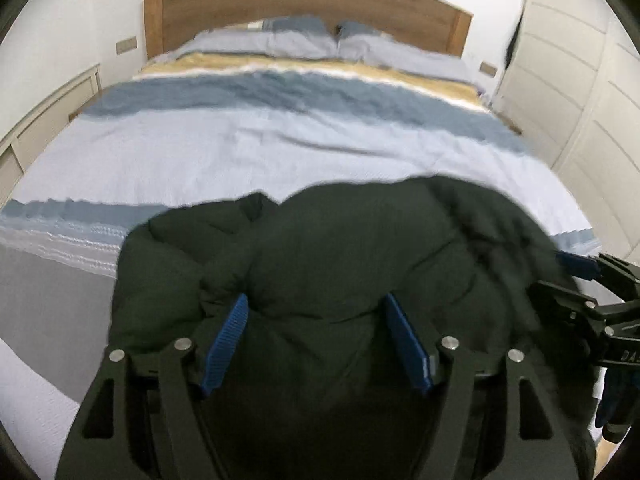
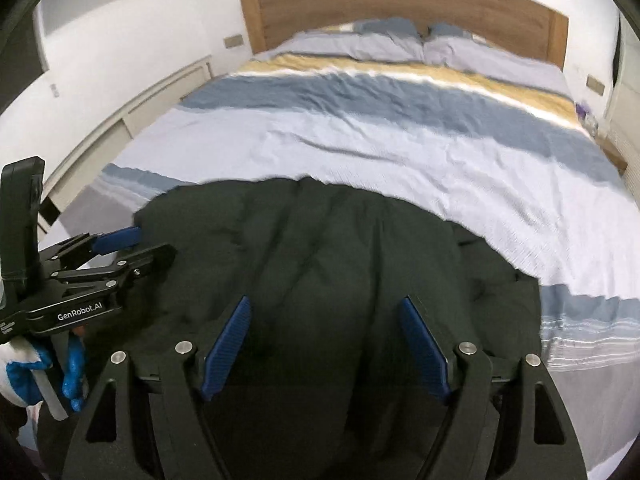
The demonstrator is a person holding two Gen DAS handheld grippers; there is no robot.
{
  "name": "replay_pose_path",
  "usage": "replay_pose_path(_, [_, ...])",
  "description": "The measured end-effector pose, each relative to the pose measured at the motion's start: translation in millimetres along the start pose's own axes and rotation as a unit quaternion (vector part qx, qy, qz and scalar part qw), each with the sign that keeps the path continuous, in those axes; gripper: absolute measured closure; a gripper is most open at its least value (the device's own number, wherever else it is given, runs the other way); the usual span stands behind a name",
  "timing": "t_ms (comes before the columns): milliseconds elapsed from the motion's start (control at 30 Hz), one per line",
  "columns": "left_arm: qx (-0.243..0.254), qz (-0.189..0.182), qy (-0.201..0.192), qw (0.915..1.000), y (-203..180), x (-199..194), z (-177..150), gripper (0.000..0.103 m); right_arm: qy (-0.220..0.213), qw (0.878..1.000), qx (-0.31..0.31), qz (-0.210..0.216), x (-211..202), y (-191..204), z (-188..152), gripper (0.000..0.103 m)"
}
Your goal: Fold large clothes
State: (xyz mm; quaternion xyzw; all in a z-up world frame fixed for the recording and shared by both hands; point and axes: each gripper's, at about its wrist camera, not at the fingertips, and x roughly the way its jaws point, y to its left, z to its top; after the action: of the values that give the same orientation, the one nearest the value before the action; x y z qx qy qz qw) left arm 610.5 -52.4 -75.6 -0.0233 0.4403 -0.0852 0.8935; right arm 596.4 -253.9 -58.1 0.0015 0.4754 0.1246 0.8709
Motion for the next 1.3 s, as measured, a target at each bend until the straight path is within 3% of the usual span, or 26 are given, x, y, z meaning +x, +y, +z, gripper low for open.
replay_pose_path(133, [-0.005,-0.001,0.025,0.9997,8.2,30.2,-10.9,0.024,0.031,1.0,0.006,-0.003,32.7,-11.4,-10.1,0.026])
replay_pose_path(333, [-0.003,0.002,0.028,0.9996,6.4,30.5,-14.6,0.022,0.04,0.999,-0.009,-0.008,34.5,-10.5,-8.9,0.026])
replay_pose_path(500, [0.002,0.005,0.01,0.9999,2.9,-0.7,-21.4,0.022,0.027,0.999,-0.022,-0.003,12.4,3.2,-8.8,0.026])
replay_pose_path(667, [0.006,0.0,0.017,0.9998,-4.8,-19.1,-51.0,0.022,0.039,0.998,-0.04,0.008,-3.9,16.4,-35.9,0.026])
replay_pose_path(900, [-0.02,0.001,0.024,0.9995,-0.7,-38.3,-75.5,0.022,0.046,0.999,-0.006,0.001,-18.7,12.4,-58.1,0.026])
replay_pose_path(1300, [0.014,0.023,0.017,0.9995,-7.2,-105.8,-103.3,0.022,0.043,0.999,0.007,-0.007,-71.9,32.7,-84.7,0.025])
